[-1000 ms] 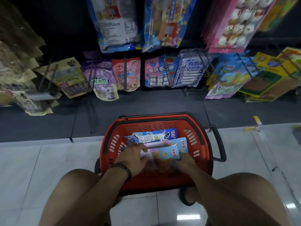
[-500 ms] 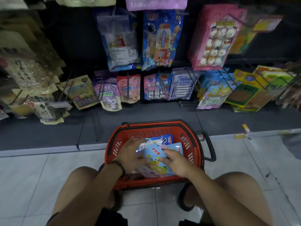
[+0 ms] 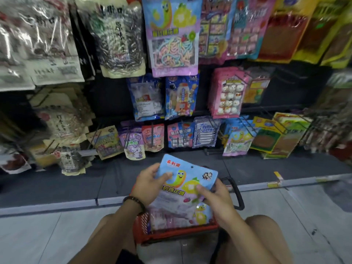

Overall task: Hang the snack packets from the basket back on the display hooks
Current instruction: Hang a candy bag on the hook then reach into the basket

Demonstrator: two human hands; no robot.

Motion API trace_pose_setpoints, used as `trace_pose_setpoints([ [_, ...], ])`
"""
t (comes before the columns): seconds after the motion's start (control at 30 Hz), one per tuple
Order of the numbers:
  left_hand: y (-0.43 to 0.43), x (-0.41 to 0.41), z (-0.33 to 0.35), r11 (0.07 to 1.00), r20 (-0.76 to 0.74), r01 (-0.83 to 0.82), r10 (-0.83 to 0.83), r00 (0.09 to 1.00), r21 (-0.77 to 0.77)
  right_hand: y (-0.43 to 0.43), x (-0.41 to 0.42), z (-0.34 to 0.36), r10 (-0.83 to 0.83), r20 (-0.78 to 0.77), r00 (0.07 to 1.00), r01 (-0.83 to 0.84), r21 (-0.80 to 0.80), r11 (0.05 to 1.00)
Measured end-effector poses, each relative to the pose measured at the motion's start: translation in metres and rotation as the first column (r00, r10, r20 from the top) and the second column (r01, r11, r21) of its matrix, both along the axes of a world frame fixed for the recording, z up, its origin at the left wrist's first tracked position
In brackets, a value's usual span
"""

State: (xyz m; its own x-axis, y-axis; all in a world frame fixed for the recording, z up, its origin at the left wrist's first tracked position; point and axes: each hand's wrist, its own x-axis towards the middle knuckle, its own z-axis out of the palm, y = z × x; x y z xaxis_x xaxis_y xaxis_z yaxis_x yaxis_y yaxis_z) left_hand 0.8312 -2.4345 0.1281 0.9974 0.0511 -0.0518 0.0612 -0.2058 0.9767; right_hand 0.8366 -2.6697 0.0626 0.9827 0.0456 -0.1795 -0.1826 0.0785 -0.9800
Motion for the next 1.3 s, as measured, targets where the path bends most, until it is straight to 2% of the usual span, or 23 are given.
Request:
trace_pose_setpoints([
  [0.13, -0.006, 0.003, 0.033, 0.991, 0.02, -0.08, 0.082, 0.996, -0.11, 0.002, 0.008, 0.042, 0.08, 0.084, 0.993, -0.083, 0.033, 0.996],
  [0.37, -0.008, 0.007, 0.076, 0.991, 0.132, -0.097, 0.108, 0.985, -0.087, 0.003, 0.036, 0.106, 0.056, 0.153, 0.987, -0.063, 0.041, 0.997],
  [0.4, -0.009, 0.006, 0.079, 0.993, 0.177, -0.12, 0.118, 0.977, -0.001, 0.003, 0.039, 0.113, 0.056, 0.159, 0.986, -0.065, 0.047, 0.997],
  [0.43, -0.01, 0.004, 0.081, 0.969, 0.237, -0.191, 0.152, 0.96, 0.153, 0.004, 0.041, 0.119, 0.049, 0.162, 0.986, -0.058, 0.057, 0.997],
  [0.47, -0.012, 0.001, 0.081, 0.899, 0.315, -0.298, 0.196, 0.929, 0.32, 0.005, 0.043, 0.124, 0.032, 0.16, 0.987, -0.043, 0.067, 0.997],
  [0.53, -0.021, -0.007, 0.082, 0.768, 0.472, -0.442, 0.209, 0.856, 0.462, 0.009, 0.046, 0.132, -0.027, 0.166, 0.986, 0.016, 0.067, 0.998],
  [0.57, -0.028, -0.012, 0.082, 0.771, 0.498, -0.425, 0.164, 0.852, 0.474, 0.013, 0.046, 0.136, -0.06, 0.174, 0.983, 0.05, 0.064, 0.997],
  [0.63, -0.04, -0.017, 0.081, 0.833, 0.421, -0.265, 0.042, 0.906, 0.486, 0.022, 0.047, 0.142, -0.111, 0.2, 0.974, 0.101, 0.061, 0.993],
  [0.7, -0.05, -0.012, 0.08, 0.888, 0.306, -0.127, -0.017, 0.952, 0.442, 0.034, 0.045, 0.149, -0.122, 0.252, 0.96, 0.118, 0.034, 0.992],
  [0.77, -0.058, -0.008, 0.088, 0.923, 0.27, -0.073, -0.034, 0.962, 0.377, 0.046, 0.038, 0.158, -0.043, 0.317, 0.947, 0.052, -0.021, 0.998],
  [0.83, -0.062, -0.003, 0.097, 0.965, 0.316, -0.08, -0.002, 0.949, 0.249, 0.054, 0.031, 0.168, 0.097, 0.361, 0.927, -0.059, -0.114, 0.992],
  [0.93, -0.053, 0.004, 0.11, 0.983, 0.307, -0.172, 0.147, 0.94, 0.057, 0.053, 0.03, 0.183, 0.227, 0.371, 0.9, -0.158, -0.206, 0.966],
  [1.03, -0.033, 0.017, 0.115, 0.975, 0.218, -0.223, 0.215, 0.952, 0.014, 0.038, 0.044, 0.195, 0.174, 0.392, 0.904, -0.073, -0.259, 0.963],
  [1.1, -0.023, 0.022, 0.123, 0.983, 0.165, -0.181, 0.185, 0.969, -0.038, 0.026, 0.057, 0.206, 0.057, 0.424, 0.904, 0.085, -0.309, 0.947],
  [1.17, -0.018, 0.025, 0.134, 0.982, 0.141, -0.139, 0.157, 0.978, -0.126, 0.015, 0.069, 0.218, -0.047, 0.435, 0.899, 0.19, -0.293, 0.937],
  [1.3, -0.014, 0.031, 0.16, 0.966, 0.138, -0.099, 0.134, 0.981, -0.238, 0.009, 0.086, 0.239, 0.015, 0.423, 0.906, 0.108, -0.265, 0.958],
])
